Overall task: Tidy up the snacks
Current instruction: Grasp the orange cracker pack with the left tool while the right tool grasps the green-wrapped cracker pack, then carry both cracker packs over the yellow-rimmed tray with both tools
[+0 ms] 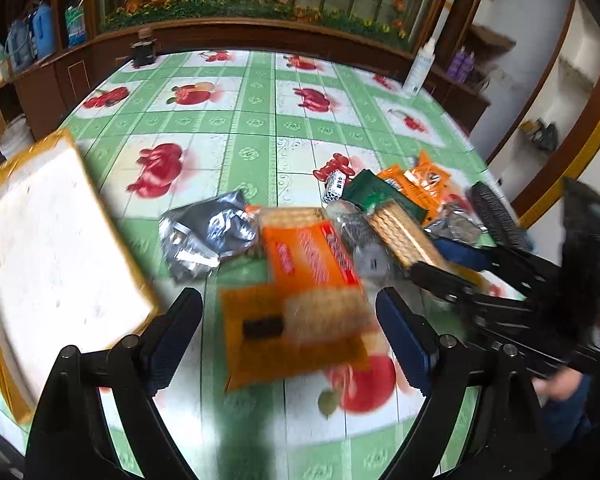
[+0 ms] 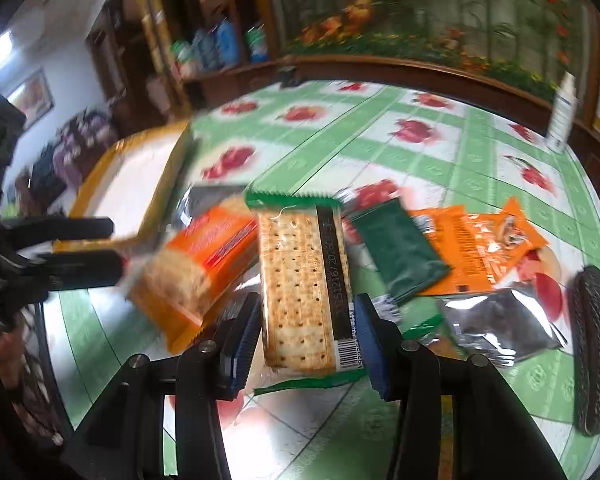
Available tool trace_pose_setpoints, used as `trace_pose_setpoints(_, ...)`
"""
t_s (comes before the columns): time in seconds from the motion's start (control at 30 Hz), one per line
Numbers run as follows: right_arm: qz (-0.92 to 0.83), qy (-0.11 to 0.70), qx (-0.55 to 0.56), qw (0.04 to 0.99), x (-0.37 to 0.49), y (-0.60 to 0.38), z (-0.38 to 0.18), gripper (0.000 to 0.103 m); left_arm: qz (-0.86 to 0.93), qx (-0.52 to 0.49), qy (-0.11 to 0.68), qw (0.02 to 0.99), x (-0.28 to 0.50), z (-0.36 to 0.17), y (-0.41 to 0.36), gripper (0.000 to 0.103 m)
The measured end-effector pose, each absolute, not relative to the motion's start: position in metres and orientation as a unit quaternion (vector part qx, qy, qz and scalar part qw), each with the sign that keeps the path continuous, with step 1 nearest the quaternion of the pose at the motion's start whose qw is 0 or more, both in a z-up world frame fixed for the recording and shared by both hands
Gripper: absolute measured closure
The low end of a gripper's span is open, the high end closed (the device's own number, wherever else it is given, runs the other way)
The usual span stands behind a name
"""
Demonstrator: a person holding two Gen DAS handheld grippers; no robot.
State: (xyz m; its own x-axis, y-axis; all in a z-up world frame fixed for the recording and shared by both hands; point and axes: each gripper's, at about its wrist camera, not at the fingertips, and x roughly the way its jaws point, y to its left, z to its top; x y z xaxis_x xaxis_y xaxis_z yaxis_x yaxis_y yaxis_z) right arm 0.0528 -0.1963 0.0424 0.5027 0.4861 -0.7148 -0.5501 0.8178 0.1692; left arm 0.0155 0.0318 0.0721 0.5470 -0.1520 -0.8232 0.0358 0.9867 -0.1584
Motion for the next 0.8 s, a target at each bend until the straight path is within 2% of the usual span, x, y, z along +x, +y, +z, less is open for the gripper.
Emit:
trace_pose_setpoints(0.27,0.275,0.408,0.015,0.870,0.062,-0.217,0.048,0.055,-0.020,-0.025,0.521,0.853,0.057,0.039,0.012,0.014)
trace_pose_setpoints(0.37,0.279,0.409,0.011,0.869,0.061,-0.212,0.048,0.055,-0.015,-0.025,0.516,0.856,0.063,0.034,0.012,0.015)
trace_pose_setpoints(0.4,0.279,0.410,0.009,0.868,0.059,-0.210,0.047,0.055,-0.016,-0.023,0.514,0.857,0.064,0.032,0.011,0.019)
trace_pose_setpoints(0.47,0.281,0.409,0.006,0.868,0.058,-0.209,0.046,0.055,-0.027,-0.034,0.511,0.859,0.062,0.030,0.012,0.050)
trace_pose_setpoints(0.8,0.295,0.394,0.006,0.870,0.052,-0.205,0.050,0.055,-0.043,-0.074,0.476,0.876,0.028,0.042,0.025,0.050)
